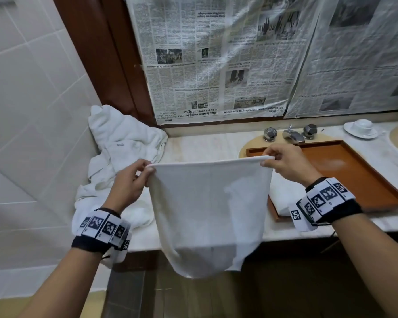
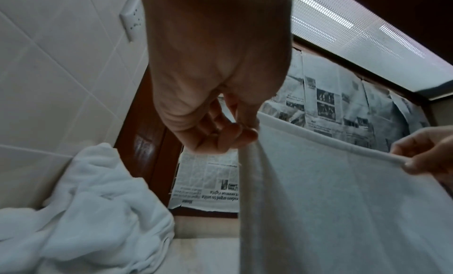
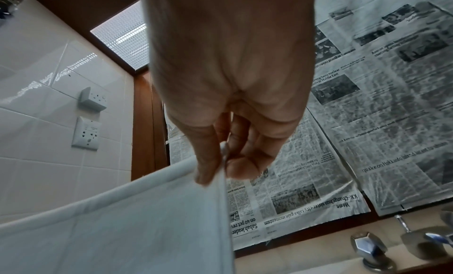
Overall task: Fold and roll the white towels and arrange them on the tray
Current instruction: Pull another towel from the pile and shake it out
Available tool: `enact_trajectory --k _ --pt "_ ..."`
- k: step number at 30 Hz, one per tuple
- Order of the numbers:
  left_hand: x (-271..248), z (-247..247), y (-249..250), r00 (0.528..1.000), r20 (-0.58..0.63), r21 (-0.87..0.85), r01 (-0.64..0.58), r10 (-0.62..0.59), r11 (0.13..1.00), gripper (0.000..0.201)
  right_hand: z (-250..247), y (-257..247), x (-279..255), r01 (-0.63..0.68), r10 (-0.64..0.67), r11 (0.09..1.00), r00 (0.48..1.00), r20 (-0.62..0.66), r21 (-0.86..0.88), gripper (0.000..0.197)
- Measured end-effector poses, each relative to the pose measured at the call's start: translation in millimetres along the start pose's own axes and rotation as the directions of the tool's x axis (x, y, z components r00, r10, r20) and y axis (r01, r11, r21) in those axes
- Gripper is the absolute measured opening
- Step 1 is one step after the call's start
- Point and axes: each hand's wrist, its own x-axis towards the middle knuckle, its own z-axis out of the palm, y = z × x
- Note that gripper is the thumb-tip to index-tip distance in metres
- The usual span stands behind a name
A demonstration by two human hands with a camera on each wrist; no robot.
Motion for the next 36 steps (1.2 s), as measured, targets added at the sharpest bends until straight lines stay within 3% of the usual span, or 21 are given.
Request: enact_trajectory --k 3,7,17,21,29,36 --pt "18 7 12 0.998 -0.039 -0.056 0.04 -0.043 0.998 0.013 1 3 9 0.0 -0.002 0.998 1.0 -0.025 -0.066 0.01" --pt "34 11 16 0.996 -0.072 -0.004 0.05 -0.05 0.999 0.012 8 9 20 -0.019 0.02 0.994 1.0 0.007 -0.108 0.012" --pt "85 22 6 0.984 -0.1 -0.057 0.139 -0.144 0.989 0.015 21 -7 74 -0.083 0.093 0.974 0.995 -0.036 0.21 0.005" --pt "126 34 -18 0.978 -0.105 -0.078 0.171 -0.179 0.982 0.012 40 -2 114 -0.129 0.157 0.941 0.985 -0.067 0.313 0.006" --pt "232 76 -75 0.978 -0.061 -0.165 0.186 -0.198 0.969 0.011 81 23 216 -0.225 0.269 0.915 0.959 -0.092 0.336 0.007" --pt "294 136 -132 0.964 -0.017 -0.067 0.262 -0.264 0.963 0.016 140 78 283 -0.348 0.393 0.845 0.919 -0.031 0.407 0.017"
